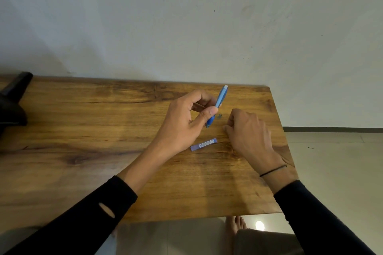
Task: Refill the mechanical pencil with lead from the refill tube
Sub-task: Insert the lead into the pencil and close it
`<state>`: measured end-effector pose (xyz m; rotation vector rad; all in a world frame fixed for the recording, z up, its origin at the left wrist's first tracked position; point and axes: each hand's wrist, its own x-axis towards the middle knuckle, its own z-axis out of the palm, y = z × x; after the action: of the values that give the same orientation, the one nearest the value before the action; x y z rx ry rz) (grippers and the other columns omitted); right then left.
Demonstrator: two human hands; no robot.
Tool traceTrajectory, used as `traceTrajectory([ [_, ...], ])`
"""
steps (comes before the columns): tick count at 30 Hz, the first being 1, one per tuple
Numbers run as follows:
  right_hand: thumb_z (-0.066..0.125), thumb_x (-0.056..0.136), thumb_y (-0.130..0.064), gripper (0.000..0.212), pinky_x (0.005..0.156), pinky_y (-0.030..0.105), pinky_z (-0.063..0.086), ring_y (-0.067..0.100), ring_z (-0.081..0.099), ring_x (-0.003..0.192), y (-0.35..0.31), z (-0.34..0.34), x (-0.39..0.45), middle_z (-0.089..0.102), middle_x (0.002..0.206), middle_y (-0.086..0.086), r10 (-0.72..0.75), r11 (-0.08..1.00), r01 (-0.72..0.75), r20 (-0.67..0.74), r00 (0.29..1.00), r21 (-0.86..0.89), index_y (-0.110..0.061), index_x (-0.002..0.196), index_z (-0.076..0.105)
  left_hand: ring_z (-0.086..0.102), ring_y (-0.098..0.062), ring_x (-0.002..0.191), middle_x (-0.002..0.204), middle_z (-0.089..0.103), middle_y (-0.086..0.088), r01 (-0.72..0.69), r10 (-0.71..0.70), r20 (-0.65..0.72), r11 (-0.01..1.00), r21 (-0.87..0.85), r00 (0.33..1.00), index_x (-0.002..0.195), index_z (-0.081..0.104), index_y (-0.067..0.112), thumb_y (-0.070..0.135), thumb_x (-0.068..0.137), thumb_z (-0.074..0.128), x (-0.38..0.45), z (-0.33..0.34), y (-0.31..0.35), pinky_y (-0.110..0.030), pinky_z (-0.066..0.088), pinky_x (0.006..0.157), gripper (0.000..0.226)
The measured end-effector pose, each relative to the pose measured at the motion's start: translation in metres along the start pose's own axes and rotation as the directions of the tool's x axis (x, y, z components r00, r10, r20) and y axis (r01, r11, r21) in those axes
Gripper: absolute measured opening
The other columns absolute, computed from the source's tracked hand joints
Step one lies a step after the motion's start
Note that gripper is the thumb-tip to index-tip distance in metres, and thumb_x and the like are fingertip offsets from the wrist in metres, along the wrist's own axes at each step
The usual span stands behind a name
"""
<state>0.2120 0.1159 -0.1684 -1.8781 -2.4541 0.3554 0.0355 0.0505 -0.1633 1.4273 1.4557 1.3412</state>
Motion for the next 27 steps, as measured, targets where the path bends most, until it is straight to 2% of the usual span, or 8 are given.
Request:
traceTrajectory([
  [3,0.067,0.100,-0.019,0.010,0.068,0.039,0.042,0.033,0.063,0.087,-0.006,0.001,-0.003,0.059,0.096,0.003,-0.016,0.998,0.015,-0.021,1.000,-0.059,-0.018,0.101,0.058,0.073,-0.004,0.096,0.098,0.074,0.017,-0.003,0.003,-0.001,1.000,-0.005,1.000,0.105,0.072,0.024,0.013,0.103,0.073,0.001,0.000,0.001,-0.042,0.068,0.084,0.011],
  [7,0.065,0.097,-0.013,0.010,0.066,0.038,0.040,0.027,0.051,0.080,-0.008,-0.001,-0.005,0.059,0.097,0.004,-0.049,0.997,0.048,-0.017,0.999,-0.054,-0.016,0.098,0.056,0.073,-0.007,0.097,0.100,0.074,0.015,-0.004,0.004,0.003,1.000,-0.003,1.000,0.107,0.074,0.019,0.014,0.103,0.073,0.001,0.000,0.000,-0.035,0.066,0.081,0.006],
  [11,0.071,0.090,-0.011,0.009,0.063,0.035,0.050,0.025,0.065,0.076,-0.007,-0.015,0.001,0.067,0.082,0.002,-0.046,0.983,0.055,-0.056,0.997,0.175,-0.014,0.087,0.063,0.074,-0.008,0.097,0.100,0.074,0.014,-0.006,0.006,0.000,1.000,0.016,1.000,0.109,0.074,0.016,0.015,0.103,0.073,0.002,0.000,-0.001,-0.031,0.066,0.078,0.006],
  [14,0.078,0.087,-0.010,0.017,0.061,0.023,0.057,0.018,0.073,0.071,-0.010,-0.037,0.005,0.072,0.077,-0.004,0.045,0.865,0.054,-0.184,0.982,0.499,-0.021,0.083,0.066,0.073,-0.006,0.093,0.097,0.073,0.016,-0.015,0.015,-0.001,1.000,0.012,1.000,0.107,0.073,0.020,0.016,0.103,0.073,0.003,-0.001,-0.001,-0.027,0.062,0.076,0.005],
  [16,0.081,0.090,-0.009,0.012,0.070,0.032,0.066,0.022,0.079,0.074,-0.011,-0.050,0.004,0.077,0.081,0.004,0.101,0.671,0.114,-0.242,0.965,0.733,-0.017,0.090,0.072,0.072,-0.005,0.091,0.094,0.072,0.018,-0.019,0.019,-0.004,1.000,0.001,1.000,0.106,0.073,0.019,0.014,0.103,0.073,0.002,0.000,-0.003,-0.029,0.062,0.078,0.005],
  [19,0.082,0.093,-0.006,0.008,0.072,0.032,0.066,0.023,0.080,0.078,-0.016,-0.062,-0.002,0.078,0.087,0.010,0.085,0.476,0.264,-0.342,0.936,0.839,-0.009,0.098,0.076,0.070,-0.002,0.089,0.091,0.071,0.024,-0.027,0.027,-0.001,1.000,-0.008,1.000,0.103,0.072,0.021,0.013,0.103,0.073,0.002,0.001,-0.005,-0.033,0.063,0.079,0.007],
  [24,0.076,0.097,-0.003,0.011,0.073,0.031,0.064,0.022,0.077,0.078,-0.023,-0.069,-0.012,0.077,0.090,0.000,-0.045,0.451,0.419,-0.448,0.893,0.788,-0.014,0.101,0.075,0.069,-0.001,0.089,0.092,0.071,0.026,-0.035,0.035,0.007,0.999,-0.008,0.999,0.099,0.070,0.027,0.015,0.104,0.072,0.000,0.003,-0.004,-0.034,0.067,0.075,0.013],
  [27,0.074,0.098,-0.002,0.012,0.073,0.029,0.064,0.022,0.076,0.083,-0.025,-0.069,-0.016,0.075,0.090,-0.003,-0.093,0.463,0.434,-0.444,0.891,0.773,-0.013,0.102,0.074,0.070,0.001,0.091,0.093,0.071,0.025,-0.019,0.019,0.009,1.000,0.007,1.000,0.103,0.072,0.020,0.014,0.104,0.072,0.000,0.004,-0.005,-0.032,0.068,0.075,0.006],
])
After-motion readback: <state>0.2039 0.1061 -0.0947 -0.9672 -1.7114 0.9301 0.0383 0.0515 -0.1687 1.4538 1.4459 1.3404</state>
